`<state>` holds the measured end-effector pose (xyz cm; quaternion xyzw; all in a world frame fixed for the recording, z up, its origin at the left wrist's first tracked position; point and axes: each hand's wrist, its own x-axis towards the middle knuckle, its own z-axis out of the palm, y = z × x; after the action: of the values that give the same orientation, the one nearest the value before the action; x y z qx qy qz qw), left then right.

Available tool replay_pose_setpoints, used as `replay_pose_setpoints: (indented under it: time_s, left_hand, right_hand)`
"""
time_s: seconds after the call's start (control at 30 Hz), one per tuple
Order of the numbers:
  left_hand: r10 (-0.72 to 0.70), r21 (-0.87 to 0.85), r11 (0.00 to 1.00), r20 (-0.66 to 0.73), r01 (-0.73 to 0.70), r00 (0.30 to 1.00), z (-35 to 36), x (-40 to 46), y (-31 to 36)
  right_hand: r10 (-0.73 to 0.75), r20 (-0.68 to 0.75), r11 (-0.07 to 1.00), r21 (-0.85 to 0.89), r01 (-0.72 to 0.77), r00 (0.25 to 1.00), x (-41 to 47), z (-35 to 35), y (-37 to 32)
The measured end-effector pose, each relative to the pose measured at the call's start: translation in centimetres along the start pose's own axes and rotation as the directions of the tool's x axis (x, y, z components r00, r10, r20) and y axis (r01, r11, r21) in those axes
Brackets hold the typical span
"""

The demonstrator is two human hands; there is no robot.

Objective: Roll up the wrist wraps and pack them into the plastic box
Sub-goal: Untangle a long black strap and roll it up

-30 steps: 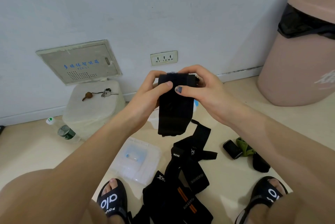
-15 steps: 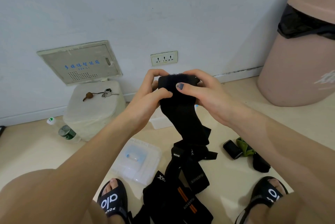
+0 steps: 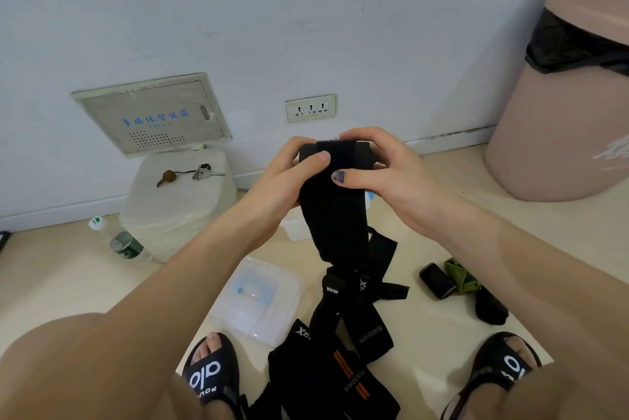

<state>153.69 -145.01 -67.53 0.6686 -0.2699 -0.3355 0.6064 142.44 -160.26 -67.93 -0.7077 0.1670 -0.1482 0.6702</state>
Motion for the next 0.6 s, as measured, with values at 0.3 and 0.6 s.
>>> replay_pose_setpoints:
  time_s: [0.3,0.6]
  left_hand:
    - [0.103,-0.011,0.995,0.014,-0.102,0.995,-0.49,-0.20,0.19]
    - [0.085,-0.014,0.996,-0.006,-0.085,0.996,-0.24,-0.30,0.13]
  right_hand:
    - [0.224,0.205,0.952,0.164,-0.260,0.953,-0.25,0.08,-0.49]
    - [0.131,0.049,0.982,0.133,-0.136,0.990,-0.52,0.44,-0.96]
